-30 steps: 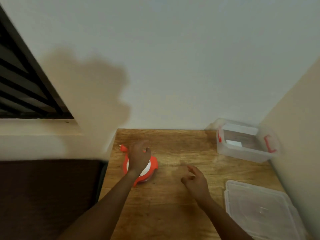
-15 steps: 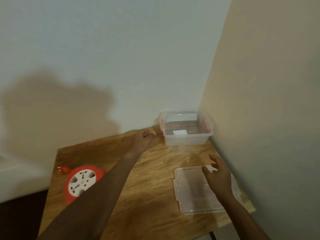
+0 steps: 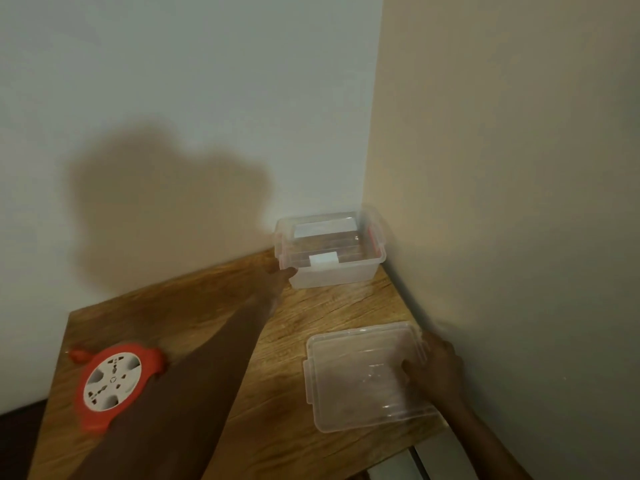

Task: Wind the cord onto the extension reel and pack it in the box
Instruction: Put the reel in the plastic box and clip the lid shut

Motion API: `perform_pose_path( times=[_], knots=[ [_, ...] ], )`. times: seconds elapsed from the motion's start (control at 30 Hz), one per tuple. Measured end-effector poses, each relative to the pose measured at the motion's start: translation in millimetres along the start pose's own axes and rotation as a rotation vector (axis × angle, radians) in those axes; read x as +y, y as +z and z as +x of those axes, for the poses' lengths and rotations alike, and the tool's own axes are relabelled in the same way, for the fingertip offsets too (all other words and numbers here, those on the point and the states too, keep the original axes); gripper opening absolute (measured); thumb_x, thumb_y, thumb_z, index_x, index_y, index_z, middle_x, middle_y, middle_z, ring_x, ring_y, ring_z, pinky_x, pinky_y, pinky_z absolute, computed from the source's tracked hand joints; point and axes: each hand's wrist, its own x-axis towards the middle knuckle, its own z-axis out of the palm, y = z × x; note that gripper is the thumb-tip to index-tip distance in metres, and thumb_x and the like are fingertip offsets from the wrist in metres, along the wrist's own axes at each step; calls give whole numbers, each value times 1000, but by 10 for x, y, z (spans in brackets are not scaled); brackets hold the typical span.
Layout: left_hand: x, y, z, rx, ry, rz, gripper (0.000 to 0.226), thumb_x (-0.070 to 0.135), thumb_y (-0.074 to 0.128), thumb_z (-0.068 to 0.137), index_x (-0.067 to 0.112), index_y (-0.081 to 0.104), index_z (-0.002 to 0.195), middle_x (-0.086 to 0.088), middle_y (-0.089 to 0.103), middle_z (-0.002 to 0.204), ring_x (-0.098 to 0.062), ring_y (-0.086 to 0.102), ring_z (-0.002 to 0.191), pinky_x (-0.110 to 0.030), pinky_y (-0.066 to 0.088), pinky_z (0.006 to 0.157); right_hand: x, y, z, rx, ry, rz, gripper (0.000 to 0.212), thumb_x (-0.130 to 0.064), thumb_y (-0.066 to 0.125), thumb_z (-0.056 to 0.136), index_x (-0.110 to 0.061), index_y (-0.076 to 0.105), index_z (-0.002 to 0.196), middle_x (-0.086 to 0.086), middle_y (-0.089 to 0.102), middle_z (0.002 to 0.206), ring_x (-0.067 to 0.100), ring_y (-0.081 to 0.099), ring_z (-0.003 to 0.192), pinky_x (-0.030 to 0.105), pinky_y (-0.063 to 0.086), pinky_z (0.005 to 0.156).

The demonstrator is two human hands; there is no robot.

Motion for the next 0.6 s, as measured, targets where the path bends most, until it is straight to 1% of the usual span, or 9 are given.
perform_pose_path(
  times=[0.07,0.13,0.27,0.33,0.37,0.43,0.5,0.53,0.6],
  knots=[
    [-46,60,17,-13,-36,-47,56,25,76,97,6,53,145,-13,62,135,-34,63,120,-52,53,106,37,-16,25,-17,3,-34,64,-33,75,74,-16,52,131,12,58,125,31,52,116,41,43,99],
    [-67,118,48,2,-61,-56,61,29,73,99,4,49,149,-17,62,140,-37,63,125,-51,55,105,94,-15,34,-41,7,-31,63,-33,75,74,-18,54,131,11,59,123,31,52,114,41,44,97],
    [-30,173,58,2,-84,-79,55,23,71,101,-1,51,147,-21,66,132,-31,70,105,-37,61,77,140,-59,-5,-68,53,259,43,-20,81,70,-14,65,110,9,69,99,27,65,89,49,57,79],
    [-34,141,60,11,-72,-78,50,14,70,100,-3,52,144,-21,67,124,-28,72,94,-32,60,69,130,-93,-40,-86,85,396,32,-15,80,74,-12,67,104,7,71,93,26,68,83,49,59,73],
    [-47,99,58,19,-61,-77,47,9,70,100,-5,53,142,-22,67,126,-29,73,95,-32,61,70,113,-110,-57,-87,93,463,26,-13,78,77,-11,69,101,7,72,91,27,69,82,47,59,71],
    [-76,-28,46,35,-27,-63,31,0,67,99,-5,60,129,-26,64,135,-37,72,109,-38,62,83,42,-157,-102,-96,106,629,16,-8,74,81,-9,73,97,9,74,86,29,71,79,39,59,62],
    [-112,-224,36,43,0,-64,22,-5,67,96,-1,63,118,-27,63,137,-40,70,116,-43,61,92,-92,-200,-160,-162,116,787,13,-10,72,84,-9,75,97,11,76,87,28,73,76,33,58,56],
    [-125,-350,19,48,9,-83,23,-6,69,95,0,63,117,-26,64,135,-40,71,115,-42,63,90,-166,-211,-190,-202,120,843,16,-12,72,84,-9,74,100,11,76,90,29,73,78,35,59,58],
    [-151,-643,-28,70,-6,-111,27,-4,73,93,2,63,117,-23,68,125,-37,76,103,-36,68,74,-328,-198,-243,-281,110,901,24,-15,73,84,-8,71,106,13,75,97,34,73,83,45,60,65]
  ],
)
